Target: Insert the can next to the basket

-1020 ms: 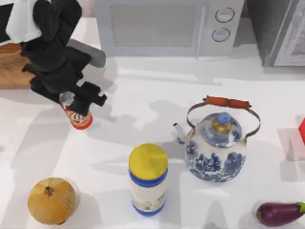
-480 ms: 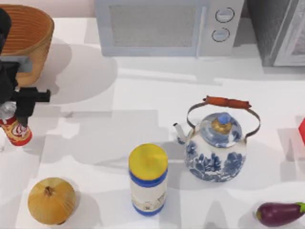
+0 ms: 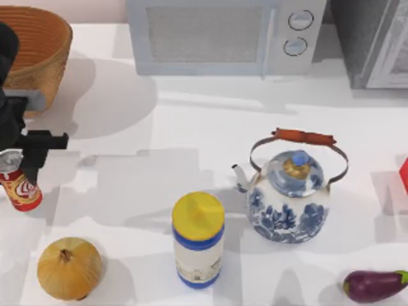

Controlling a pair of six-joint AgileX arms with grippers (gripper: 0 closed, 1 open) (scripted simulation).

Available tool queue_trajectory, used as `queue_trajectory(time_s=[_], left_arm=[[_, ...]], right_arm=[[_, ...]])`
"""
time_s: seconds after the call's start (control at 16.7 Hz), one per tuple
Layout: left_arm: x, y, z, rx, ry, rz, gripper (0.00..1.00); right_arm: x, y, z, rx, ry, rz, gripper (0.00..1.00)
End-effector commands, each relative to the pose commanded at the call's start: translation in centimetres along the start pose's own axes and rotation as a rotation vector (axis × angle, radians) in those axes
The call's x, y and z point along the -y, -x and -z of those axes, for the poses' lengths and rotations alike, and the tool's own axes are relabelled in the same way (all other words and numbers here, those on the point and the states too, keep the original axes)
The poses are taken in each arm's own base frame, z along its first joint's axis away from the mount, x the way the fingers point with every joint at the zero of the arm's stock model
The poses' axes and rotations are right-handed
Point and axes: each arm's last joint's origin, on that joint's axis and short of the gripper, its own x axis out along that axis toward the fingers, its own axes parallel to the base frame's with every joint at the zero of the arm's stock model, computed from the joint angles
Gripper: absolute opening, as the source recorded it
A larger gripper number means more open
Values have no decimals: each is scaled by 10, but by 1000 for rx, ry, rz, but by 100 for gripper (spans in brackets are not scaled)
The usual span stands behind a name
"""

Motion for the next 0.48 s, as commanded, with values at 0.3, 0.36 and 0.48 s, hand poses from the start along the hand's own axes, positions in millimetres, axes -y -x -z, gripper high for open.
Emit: queue_trajectory(time_s=[0.3,0.36,0.48], left_arm=[[0,-7,-2,2,0,-4,0],[-1,-3,-4,36,6,-3,0],[-2,5,-6,84,15,0,0]], right_arm=[[0,0,0,0,0,0,100],[0,0,0,0,0,0,100],[0,0,0,0,0,0,100]])
